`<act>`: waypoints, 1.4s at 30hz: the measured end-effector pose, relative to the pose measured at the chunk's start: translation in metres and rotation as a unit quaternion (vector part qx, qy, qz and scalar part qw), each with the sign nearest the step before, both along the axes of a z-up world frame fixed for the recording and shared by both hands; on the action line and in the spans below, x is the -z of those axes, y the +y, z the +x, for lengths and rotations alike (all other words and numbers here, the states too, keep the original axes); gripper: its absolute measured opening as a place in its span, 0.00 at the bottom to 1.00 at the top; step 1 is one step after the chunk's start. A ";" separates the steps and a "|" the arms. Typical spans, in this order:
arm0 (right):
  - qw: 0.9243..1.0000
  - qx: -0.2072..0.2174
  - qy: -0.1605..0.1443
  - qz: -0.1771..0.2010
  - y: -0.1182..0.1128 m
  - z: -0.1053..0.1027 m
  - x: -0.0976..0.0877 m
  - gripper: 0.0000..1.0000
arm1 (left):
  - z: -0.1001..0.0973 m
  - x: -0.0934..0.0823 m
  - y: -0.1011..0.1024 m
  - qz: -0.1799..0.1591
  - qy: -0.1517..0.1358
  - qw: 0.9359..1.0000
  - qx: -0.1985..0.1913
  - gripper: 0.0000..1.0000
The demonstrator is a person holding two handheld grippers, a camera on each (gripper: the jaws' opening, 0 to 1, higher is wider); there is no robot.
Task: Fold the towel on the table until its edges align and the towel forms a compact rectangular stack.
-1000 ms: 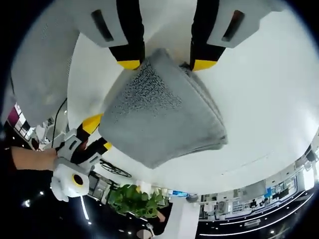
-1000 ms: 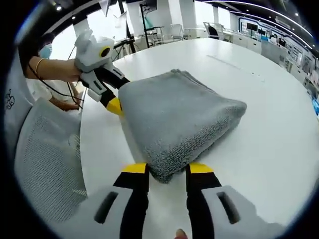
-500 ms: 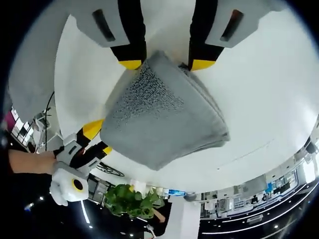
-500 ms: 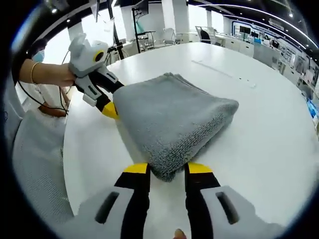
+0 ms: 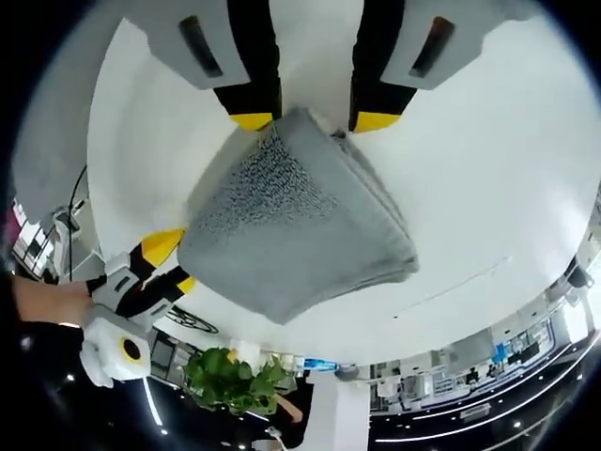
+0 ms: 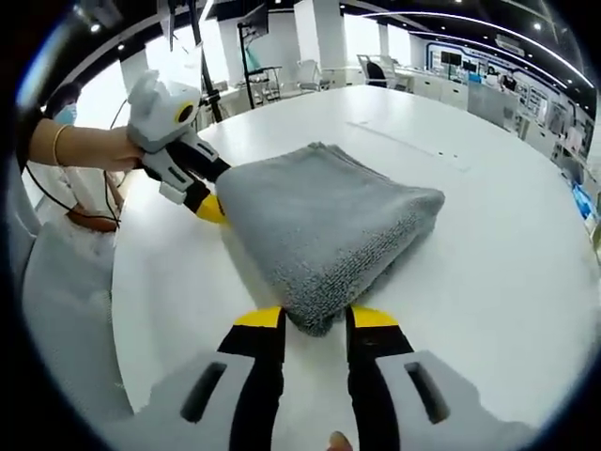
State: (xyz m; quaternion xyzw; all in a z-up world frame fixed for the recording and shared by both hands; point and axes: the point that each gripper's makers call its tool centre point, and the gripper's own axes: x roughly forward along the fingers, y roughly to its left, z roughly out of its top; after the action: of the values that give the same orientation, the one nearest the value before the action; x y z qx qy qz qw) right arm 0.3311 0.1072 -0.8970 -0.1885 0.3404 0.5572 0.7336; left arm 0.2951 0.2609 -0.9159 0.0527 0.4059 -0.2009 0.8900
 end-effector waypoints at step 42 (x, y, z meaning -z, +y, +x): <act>0.981 0.150 -0.062 0.104 -0.073 -0.056 -0.100 0.54 | -0.088 -0.127 0.022 -0.040 -0.152 0.985 -0.071 0.82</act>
State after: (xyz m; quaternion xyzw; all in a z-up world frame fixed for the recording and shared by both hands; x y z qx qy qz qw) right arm 0.2750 0.0344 -0.7966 -0.0920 0.2592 0.4607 0.8439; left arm 0.2067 0.2828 -0.7887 0.0179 0.2604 -0.1435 0.9546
